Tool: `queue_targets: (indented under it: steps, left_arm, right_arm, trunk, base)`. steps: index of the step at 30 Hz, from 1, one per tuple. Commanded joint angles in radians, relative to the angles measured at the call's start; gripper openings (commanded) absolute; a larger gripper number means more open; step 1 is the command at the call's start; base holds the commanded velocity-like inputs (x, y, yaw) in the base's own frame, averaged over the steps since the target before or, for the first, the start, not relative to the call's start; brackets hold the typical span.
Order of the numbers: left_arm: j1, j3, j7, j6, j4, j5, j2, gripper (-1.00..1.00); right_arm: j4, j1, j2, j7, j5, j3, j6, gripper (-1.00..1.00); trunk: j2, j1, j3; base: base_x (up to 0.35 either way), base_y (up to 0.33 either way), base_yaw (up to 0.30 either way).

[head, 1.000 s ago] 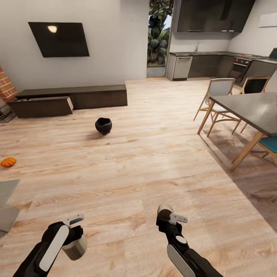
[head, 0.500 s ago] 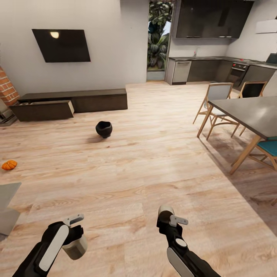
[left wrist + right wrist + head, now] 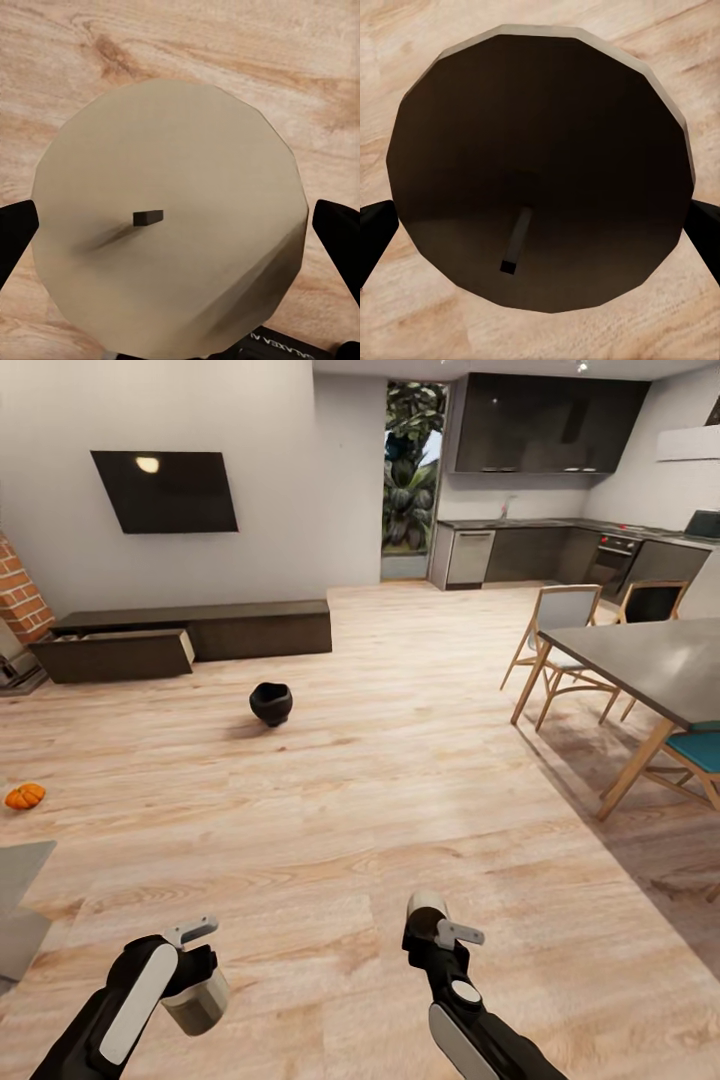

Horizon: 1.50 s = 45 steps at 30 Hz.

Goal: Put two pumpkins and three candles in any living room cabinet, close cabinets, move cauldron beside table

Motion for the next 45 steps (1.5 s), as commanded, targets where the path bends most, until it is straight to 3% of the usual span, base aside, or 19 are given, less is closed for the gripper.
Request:
queue_targets:
  steps: [1, 24, 30, 45]
  left_arm:
    - [-0.001, -0.003, 0.01, 0.002, -0.001, 0.01, 0.001, -1.0]
    - [-0.001, -0.004, 0.012, 0.007, -0.002, 0.01, -0.004, -1.0]
    - [-0.001, -0.003, 0.012, 0.007, -0.002, 0.01, -0.004, -1.0]
    - [-0.001, -0.003, 0.012, 0.008, 0.0, 0.011, -0.004, -1.0]
  right_arm:
    - [-0.001, -0.001, 0.0, -0.007, -0.011, 0.006, -0.007, -1.0]
    - [0.065, -0.001, 0.019, -0.005, -0.006, 0.009, -0.057, -1.0]
    - [0.091, -0.001, 0.02, -0.007, -0.006, 0.048, -0.068, -1.0]
    - [0.093, -0.001, 0.02, -0.007, -0.005, 0.052, -0.069, -1.0]
  trunk:
    - [-0.001, 0.0, 0.001]
    - [-0.001, 0.0, 0.039]
    - [-0.001, 0.0, 0.049]
    - [-0.001, 0.0, 0.074]
  base:
    - [0.0, 0.0, 0.0]
    - [0.0, 0.0, 0.0]
    - [0.0, 0.0, 0.0]
    - [0.0, 0.0, 0.0]
